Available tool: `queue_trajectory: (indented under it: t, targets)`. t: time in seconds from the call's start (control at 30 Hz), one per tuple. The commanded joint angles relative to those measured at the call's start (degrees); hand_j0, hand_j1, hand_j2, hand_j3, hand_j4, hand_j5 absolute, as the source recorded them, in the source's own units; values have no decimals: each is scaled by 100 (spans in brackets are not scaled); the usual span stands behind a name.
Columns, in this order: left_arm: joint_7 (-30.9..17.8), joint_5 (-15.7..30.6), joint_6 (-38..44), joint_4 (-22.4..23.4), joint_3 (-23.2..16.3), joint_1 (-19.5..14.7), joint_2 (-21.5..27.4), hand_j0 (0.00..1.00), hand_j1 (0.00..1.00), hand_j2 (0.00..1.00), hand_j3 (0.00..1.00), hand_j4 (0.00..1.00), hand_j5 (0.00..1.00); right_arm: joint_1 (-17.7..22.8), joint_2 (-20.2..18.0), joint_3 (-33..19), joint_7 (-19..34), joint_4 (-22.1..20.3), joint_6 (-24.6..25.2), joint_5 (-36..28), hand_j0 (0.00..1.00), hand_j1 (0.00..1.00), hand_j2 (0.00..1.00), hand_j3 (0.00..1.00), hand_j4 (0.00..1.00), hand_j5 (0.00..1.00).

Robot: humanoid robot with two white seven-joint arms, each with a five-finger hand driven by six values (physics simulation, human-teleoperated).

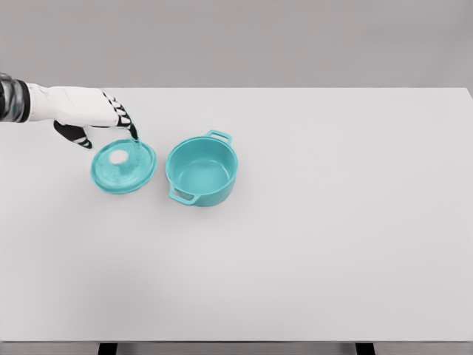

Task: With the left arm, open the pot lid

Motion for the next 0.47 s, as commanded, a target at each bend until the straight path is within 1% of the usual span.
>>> queue_trajectory:
  t: [0.0, 0.07, 0.1, 0.13, 0.2, 0.23, 0.27, 0.33, 0.43]
  targets:
    - [2, 67, 14, 15, 6, 9, 9, 100, 100, 100, 100, 100, 100, 0, -2, 1, 1, -1, -1, 0, 100, 100, 100, 100, 100, 100]
    - [2, 120, 14, 24, -3, 44, 18, 100, 100, 100, 100, 100, 100, 0, -2, 1, 1, -1, -1, 0, 100, 100, 100, 100, 100, 100]
    - [2, 172, 14, 146, 15, 70, 27, 100, 100, 100, 100, 100, 100, 0, -2, 1, 1, -1, -1, 0, 100, 100, 100, 100, 100, 100]
    - [2, 505, 14, 506, 24, 70, 106, 100, 100, 100, 100, 100, 100, 0, -2, 1, 1, -1, -1, 0, 100, 100, 100, 100, 100, 100]
    - [2, 1314, 14, 1561, 103, 79, 106, 100, 100, 100, 100, 100, 100, 0, -2, 1, 1, -1, -1, 0, 100, 100, 100, 100, 100, 100]
    - [2, 1429, 14, 1973, 251, 79, 88, 100, 100, 100, 100, 100, 100, 0, -2, 1, 1, -1, -1, 0, 100, 100, 100, 100, 100, 100]
    - [2, 1429, 14, 2212, 340, 79, 71, 100, 100, 100, 100, 100, 100, 0, -2, 1, 1, -1, -1, 0, 100, 100, 100, 100, 100, 100]
    - [2, 1421, 14, 2318, 340, 79, 71, 100, 100, 100, 100, 100, 100, 0, -2, 1, 1, -1, -1, 0, 100, 100, 100, 100, 100, 100]
    - [2, 1429, 14, 2309, 340, 167, 53, 100, 100, 100, 100, 100, 100, 0, -2, 1, 1, -1, -1, 0, 100, 100, 100, 100, 100, 100]
